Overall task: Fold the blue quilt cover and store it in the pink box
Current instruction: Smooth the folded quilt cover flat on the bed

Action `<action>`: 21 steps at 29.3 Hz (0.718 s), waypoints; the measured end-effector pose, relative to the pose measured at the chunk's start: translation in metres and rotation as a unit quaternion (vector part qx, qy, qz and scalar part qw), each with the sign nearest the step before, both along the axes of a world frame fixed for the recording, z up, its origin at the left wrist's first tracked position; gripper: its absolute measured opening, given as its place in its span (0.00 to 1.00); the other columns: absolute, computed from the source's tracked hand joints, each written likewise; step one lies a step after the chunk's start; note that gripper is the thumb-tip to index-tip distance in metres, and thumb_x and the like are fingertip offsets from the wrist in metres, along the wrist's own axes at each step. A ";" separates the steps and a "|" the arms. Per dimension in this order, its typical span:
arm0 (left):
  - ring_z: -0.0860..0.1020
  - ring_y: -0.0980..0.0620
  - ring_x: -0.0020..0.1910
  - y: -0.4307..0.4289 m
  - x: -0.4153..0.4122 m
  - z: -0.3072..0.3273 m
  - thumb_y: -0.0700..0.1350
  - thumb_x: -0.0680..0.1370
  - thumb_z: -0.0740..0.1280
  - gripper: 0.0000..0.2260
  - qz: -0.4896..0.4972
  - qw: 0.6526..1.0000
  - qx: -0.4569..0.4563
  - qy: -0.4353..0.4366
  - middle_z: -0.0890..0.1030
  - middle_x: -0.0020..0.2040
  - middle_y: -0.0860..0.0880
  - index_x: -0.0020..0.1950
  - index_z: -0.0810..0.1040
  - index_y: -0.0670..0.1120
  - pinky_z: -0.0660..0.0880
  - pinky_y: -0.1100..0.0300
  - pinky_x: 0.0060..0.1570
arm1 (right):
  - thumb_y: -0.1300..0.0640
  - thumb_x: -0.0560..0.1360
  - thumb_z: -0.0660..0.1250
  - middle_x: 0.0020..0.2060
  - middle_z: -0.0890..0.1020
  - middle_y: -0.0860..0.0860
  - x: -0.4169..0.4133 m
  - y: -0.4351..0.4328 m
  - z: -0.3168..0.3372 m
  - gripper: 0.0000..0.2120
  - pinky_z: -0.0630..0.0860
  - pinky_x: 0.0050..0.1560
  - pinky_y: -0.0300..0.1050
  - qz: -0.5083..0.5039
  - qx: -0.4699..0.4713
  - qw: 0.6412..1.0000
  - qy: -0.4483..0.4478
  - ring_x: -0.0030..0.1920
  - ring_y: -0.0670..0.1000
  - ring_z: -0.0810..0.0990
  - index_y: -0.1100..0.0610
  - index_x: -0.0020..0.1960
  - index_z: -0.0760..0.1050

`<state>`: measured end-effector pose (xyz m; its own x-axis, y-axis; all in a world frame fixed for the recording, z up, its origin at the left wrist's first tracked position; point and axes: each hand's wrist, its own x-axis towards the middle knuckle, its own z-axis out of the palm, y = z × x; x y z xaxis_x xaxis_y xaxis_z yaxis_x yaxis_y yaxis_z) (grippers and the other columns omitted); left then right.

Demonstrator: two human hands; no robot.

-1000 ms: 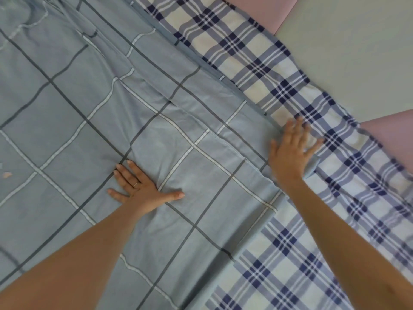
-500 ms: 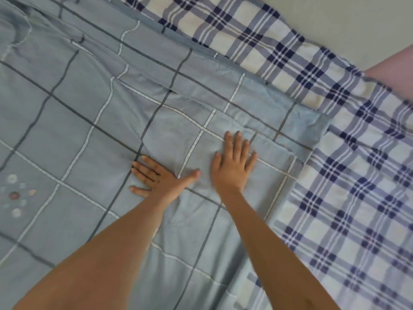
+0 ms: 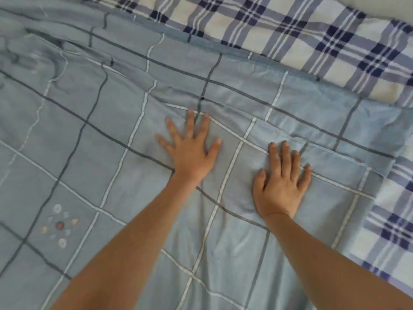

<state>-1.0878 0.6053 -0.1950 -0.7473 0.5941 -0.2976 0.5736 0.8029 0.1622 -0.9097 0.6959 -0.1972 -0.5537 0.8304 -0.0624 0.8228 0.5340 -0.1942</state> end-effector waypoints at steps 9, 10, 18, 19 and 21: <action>0.48 0.44 0.77 0.061 -0.075 0.004 0.61 0.78 0.53 0.27 -0.085 0.991 0.105 -0.014 0.55 0.78 0.49 0.76 0.58 0.54 0.43 0.29 0.68 | 0.49 0.73 0.52 0.75 0.62 0.52 -0.006 0.000 -0.008 0.30 0.47 0.73 0.58 0.005 0.012 1.000 -0.011 0.74 0.56 0.60 0.50 0.75 0.60; 0.53 0.46 0.76 0.043 -0.065 0.010 0.58 0.78 0.53 0.26 -0.072 0.984 0.165 -0.013 0.58 0.77 0.48 0.75 0.62 0.51 0.47 0.33 0.70 | 0.49 0.73 0.52 0.75 0.62 0.52 -0.007 -0.001 -0.006 0.30 0.47 0.73 0.59 0.006 0.009 1.000 -0.014 0.74 0.56 0.60 0.50 0.75 0.60; 0.50 0.36 0.76 -0.042 -0.017 -0.008 0.63 0.74 0.53 0.33 -0.100 0.991 0.029 0.086 0.53 0.78 0.45 0.78 0.54 0.52 0.48 0.27 0.66 | 0.48 0.73 0.52 0.75 0.63 0.52 -0.010 0.004 -0.003 0.30 0.47 0.73 0.58 0.008 0.008 1.000 -0.016 0.73 0.56 0.59 0.50 0.75 0.59; 0.47 0.36 0.76 -0.021 -0.034 -0.010 0.64 0.75 0.50 0.34 -0.137 0.986 0.015 0.097 0.49 0.79 0.46 0.78 0.49 0.53 0.47 0.27 0.66 | 0.48 0.73 0.52 0.75 0.63 0.52 -0.010 0.005 -0.003 0.30 0.47 0.73 0.58 0.010 0.008 1.000 -0.016 0.73 0.56 0.59 0.50 0.75 0.59; 0.43 0.38 0.76 0.031 -0.070 -0.011 0.66 0.76 0.44 0.33 -0.184 0.977 0.012 0.103 0.44 0.79 0.48 0.78 0.42 0.53 0.44 0.28 0.67 | 0.48 0.73 0.52 0.75 0.62 0.52 -0.009 0.004 -0.004 0.30 0.47 0.73 0.58 0.012 0.007 1.000 -0.015 0.73 0.56 0.59 0.50 0.75 0.59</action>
<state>-1.1579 0.6366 -0.2060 -0.5237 0.8391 -0.1467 0.8457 0.5329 0.0291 -0.9189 0.7000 -0.2011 -0.5723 0.8173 -0.0671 0.8146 0.5571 -0.1616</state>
